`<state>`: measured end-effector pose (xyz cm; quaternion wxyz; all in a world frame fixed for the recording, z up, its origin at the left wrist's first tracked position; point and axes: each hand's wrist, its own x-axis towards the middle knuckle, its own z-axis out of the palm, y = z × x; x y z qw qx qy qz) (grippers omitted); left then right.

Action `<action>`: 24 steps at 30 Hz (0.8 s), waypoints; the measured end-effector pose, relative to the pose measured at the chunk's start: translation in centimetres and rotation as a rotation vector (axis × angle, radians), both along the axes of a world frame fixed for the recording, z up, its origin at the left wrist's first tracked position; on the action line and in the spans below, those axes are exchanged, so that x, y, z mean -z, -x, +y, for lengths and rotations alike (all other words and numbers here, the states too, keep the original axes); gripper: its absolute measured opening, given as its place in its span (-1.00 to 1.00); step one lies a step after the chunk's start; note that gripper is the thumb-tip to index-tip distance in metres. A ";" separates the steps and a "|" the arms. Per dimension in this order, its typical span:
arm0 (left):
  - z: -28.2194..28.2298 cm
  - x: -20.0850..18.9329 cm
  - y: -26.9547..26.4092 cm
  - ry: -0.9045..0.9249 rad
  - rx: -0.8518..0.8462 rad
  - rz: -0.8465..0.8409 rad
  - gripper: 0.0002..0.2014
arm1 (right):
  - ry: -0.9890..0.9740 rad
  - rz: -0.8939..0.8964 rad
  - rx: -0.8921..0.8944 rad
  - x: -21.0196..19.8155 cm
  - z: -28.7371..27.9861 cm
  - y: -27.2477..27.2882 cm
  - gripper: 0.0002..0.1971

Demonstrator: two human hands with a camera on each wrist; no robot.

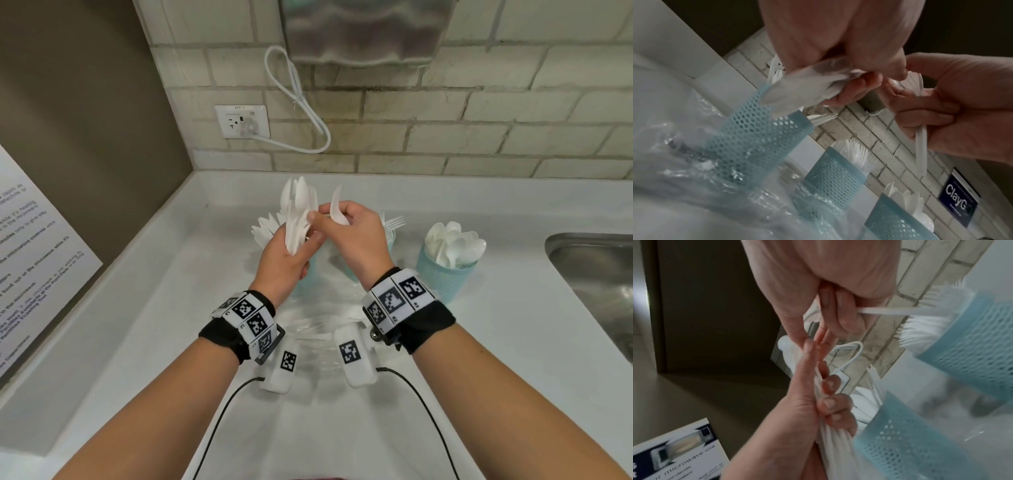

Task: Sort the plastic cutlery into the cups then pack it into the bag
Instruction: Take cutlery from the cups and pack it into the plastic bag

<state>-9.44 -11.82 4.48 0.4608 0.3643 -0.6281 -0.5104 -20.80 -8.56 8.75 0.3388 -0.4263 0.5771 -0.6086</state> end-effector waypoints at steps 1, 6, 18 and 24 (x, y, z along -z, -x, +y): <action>0.0 0.1 0.3 -0.009 0.009 0.001 -0.80 | -0.010 0.001 0.012 0.2 0.1 0.3 -0.83; 0.3 0.5 1.8 -0.078 0.061 0.055 -0.68 | -0.025 -0.080 0.053 0.1 0.8 1.6 -0.77; 0.0 0.1 4.3 -0.132 0.010 0.029 -0.78 | 0.073 -0.073 0.292 -3.7 1.5 8.7 -0.85; -0.2 0.5 4.1 -0.073 -0.019 -0.010 -0.82 | 0.145 0.160 0.449 -2.3 -0.4 10.1 -0.88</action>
